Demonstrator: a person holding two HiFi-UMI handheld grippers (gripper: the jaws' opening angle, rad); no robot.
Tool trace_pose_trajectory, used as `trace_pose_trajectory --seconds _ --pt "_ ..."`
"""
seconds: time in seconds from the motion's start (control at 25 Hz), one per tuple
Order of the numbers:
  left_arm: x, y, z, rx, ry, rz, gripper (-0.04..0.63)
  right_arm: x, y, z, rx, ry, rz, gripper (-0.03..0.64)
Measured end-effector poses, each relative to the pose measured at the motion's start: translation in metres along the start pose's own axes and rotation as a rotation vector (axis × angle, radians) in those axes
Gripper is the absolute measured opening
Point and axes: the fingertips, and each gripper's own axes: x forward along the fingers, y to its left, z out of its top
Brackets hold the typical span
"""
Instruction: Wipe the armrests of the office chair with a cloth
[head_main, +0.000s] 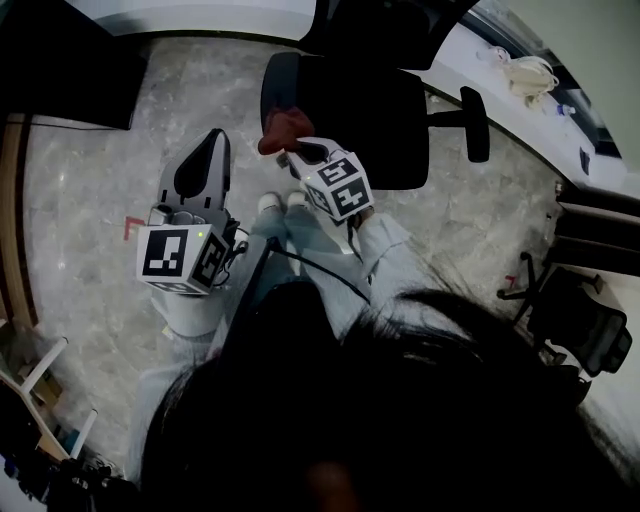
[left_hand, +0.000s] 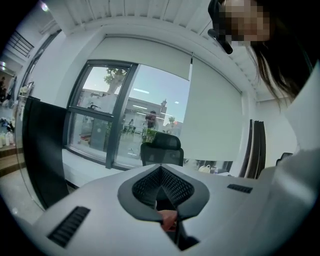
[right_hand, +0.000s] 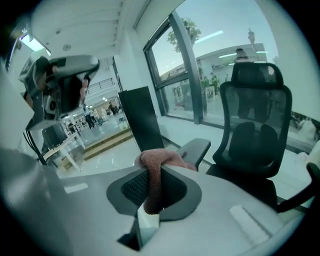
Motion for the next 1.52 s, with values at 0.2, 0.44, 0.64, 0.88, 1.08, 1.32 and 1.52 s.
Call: trace_pose_trajectory --seconds 0.2,0.44,0.64,0.88,1.08,1.32,1.52 --pt "0.015 -0.042 0.031 0.025 -0.077 -0.103 0.003 -0.087 -0.001 0.076 -0.015 -0.270 -0.064 0.028" --pt "0.017 -0.102 0.079 0.087 -0.187 -0.194 0.003 -0.207 0.009 0.150 -0.063 -0.549 -0.202 0.028" --pt "0.016 -0.133 0.095 0.134 -0.191 -0.233 0.003 -0.267 0.010 0.172 -0.077 -0.644 -0.313 0.026" --pt "0.019 -0.138 0.100 0.161 -0.197 -0.241 0.003 -0.291 0.005 0.179 -0.096 -0.679 -0.362 0.026" --pt "0.019 -0.131 0.099 0.168 -0.194 -0.232 0.003 -0.293 0.000 0.177 -0.086 -0.695 -0.373 0.025" --pt "0.025 -0.133 0.098 0.180 -0.190 -0.227 0.003 -0.293 -0.011 0.177 -0.072 -0.694 -0.371 0.025" --pt "0.029 -0.130 0.094 0.176 -0.194 -0.216 0.003 -0.290 -0.014 0.173 -0.072 -0.685 -0.369 0.025"
